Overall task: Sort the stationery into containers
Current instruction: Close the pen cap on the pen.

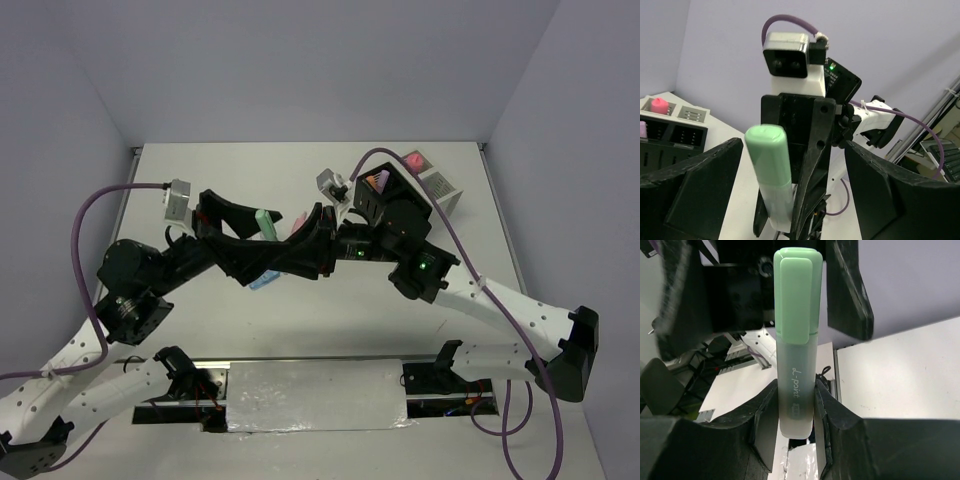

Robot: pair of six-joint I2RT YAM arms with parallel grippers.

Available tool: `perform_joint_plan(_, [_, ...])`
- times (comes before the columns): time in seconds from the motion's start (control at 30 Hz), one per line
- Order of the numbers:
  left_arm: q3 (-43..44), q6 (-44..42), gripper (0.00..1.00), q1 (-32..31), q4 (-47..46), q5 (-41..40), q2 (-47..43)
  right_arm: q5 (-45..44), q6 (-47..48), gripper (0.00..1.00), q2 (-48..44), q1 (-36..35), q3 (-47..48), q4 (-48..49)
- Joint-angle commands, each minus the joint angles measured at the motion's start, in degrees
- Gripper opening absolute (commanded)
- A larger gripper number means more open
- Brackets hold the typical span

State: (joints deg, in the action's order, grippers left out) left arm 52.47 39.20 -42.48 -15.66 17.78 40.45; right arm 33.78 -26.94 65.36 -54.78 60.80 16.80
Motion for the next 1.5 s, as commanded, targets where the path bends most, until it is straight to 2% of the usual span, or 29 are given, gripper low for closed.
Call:
perform_joint_plan(0.0, [4.2,-3.7,0.97,-0.1,2.0,0.2,0.6,-0.3,1.3,0.00,-2.1,-0.2,-0.3,1.2])
perform_joint_plan(0.23, [6.8,-6.4,0.99,-0.1,7.3,-4.4,1.1,1.4,1.1,0.00,-3.1,0.1,-0.7,2.0])
perform_joint_plan(0.37, [7.0,-6.2,0.93,-0.1,7.1,-4.5,1.3,2.3,1.5,0.00,-3.6,0.0,-0.8,1.9])
perform_joint_plan(0.47, [5.7,-5.0,0.89,-0.1,4.7,-3.5,0.7,3.0,2.3,0.00,-3.9,0.0,-0.7,1.1])
perform_joint_plan(0.7, [3.3,-3.3,0.88,-0.1,-1.1,2.0,-0.4,3.0,3.0,0.00,-4.0,0.1,-0.5,0.1])
perform_joint_plan(1.0, [4.3,-3.9,0.85,-0.1,-0.5,1.7,-1.0,4.8,3.6,0.00,-3.5,0.1,-0.4,0.2])
perform_joint_plan(1.27, [3.8,-2.6,0.73,-0.1,0.4,0.1,-0.1,6.3,4.4,0.00,-3.5,0.1,-0.2,0.0])
perform_joint_plan(1.33, [3.4,-2.1,0.67,-0.1,-0.2,0.9,0.2,6.3,4.6,0.00,-3.4,0.1,-0.2,0.1])
perform_joint_plan(1.4, [3.1,-1.8,0.55,-0.2,-0.9,2.1,0.7,6.0,4.5,0.00,-3.6,0.1,-0.2,0.1])
perform_joint_plan(1.43, [2.9,-1.3,0.42,-0.2,-1.0,2.4,1.1,5.9,4.6,0.00,-3.6,0.1,-0.2,0.2])
perform_joint_plan(1.47, [2.3,-1.1,0.35,-0.2,-1.2,2.8,1.4,5.8,4.7,0.00,-3.6,0.1,-0.1,0.2])
